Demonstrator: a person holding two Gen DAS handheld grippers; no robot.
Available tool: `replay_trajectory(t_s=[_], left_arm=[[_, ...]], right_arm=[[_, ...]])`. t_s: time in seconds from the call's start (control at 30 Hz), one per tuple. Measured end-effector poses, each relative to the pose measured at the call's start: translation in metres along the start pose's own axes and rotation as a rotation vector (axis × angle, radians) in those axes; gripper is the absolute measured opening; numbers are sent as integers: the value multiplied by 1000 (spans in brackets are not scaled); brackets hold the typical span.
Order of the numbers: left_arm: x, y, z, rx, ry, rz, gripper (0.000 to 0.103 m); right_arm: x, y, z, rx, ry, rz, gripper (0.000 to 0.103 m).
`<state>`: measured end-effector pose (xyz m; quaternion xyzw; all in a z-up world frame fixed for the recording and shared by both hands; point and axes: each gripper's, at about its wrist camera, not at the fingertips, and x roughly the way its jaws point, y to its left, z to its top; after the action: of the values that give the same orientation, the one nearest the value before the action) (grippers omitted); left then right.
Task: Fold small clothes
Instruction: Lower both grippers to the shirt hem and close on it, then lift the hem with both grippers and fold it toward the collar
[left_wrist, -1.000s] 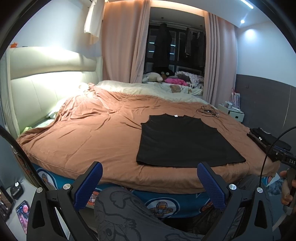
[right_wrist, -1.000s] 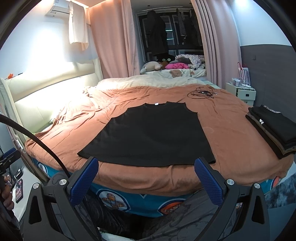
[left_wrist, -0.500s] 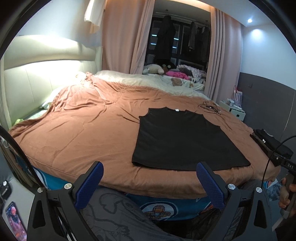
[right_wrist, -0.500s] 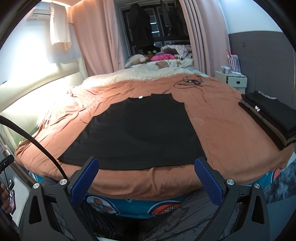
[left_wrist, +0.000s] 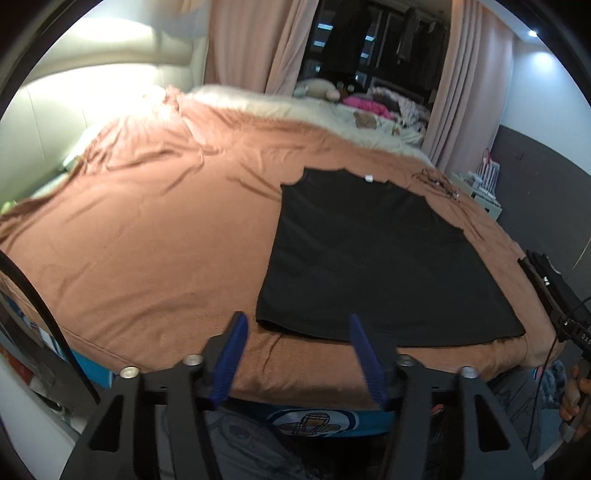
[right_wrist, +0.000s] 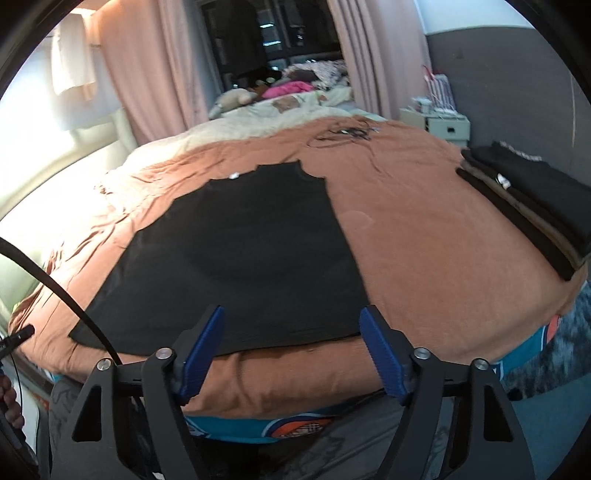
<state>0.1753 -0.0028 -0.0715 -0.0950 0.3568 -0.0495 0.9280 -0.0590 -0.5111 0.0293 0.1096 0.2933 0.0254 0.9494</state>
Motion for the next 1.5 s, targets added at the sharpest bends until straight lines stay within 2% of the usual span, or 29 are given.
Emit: replay_trajectory(t_s=[0.23, 0.43, 0.63, 0.7, 0.87, 0.97, 1.03, 1.1, 1.13, 1.17, 1.27, 1.5], left_arm=[[44, 14, 2, -43, 97, 4, 42], [74, 25, 3, -78, 154, 22, 38], [98, 35, 7, -100, 202, 31, 32], [103, 38, 7, -105, 213, 34, 27], [108, 39, 9, -95, 215, 40, 23], [108, 40, 8, -90, 212, 45, 19], [109, 40, 9, -82, 211, 61, 10], [109, 39, 11, -77, 212, 68, 6], [109, 38, 13, -76, 210, 72, 6], [107, 38, 13, -74, 207, 75, 5], [99, 37, 16, -75, 181, 83, 5], [71, 35, 26, -77, 120, 69, 5]], right_arm=[[23, -8, 5, 56, 59, -24, 58], [44, -19, 20, 116, 87, -28, 55], [62, -31, 24, 179, 128, -36, 46], [68, -34, 25, 204, 144, -30, 45], [78, -41, 28, 243, 160, -16, 38], [81, -40, 33, 262, 159, 27, 32], [84, -40, 35, 270, 157, 34, 30], [84, -44, 37, 292, 154, 35, 22], [83, -52, 34, 301, 153, 33, 10], [82, -55, 33, 313, 153, 35, 5], [72, -62, 32, 338, 134, 55, 3], [37, -52, 37, 288, 69, 76, 3]])
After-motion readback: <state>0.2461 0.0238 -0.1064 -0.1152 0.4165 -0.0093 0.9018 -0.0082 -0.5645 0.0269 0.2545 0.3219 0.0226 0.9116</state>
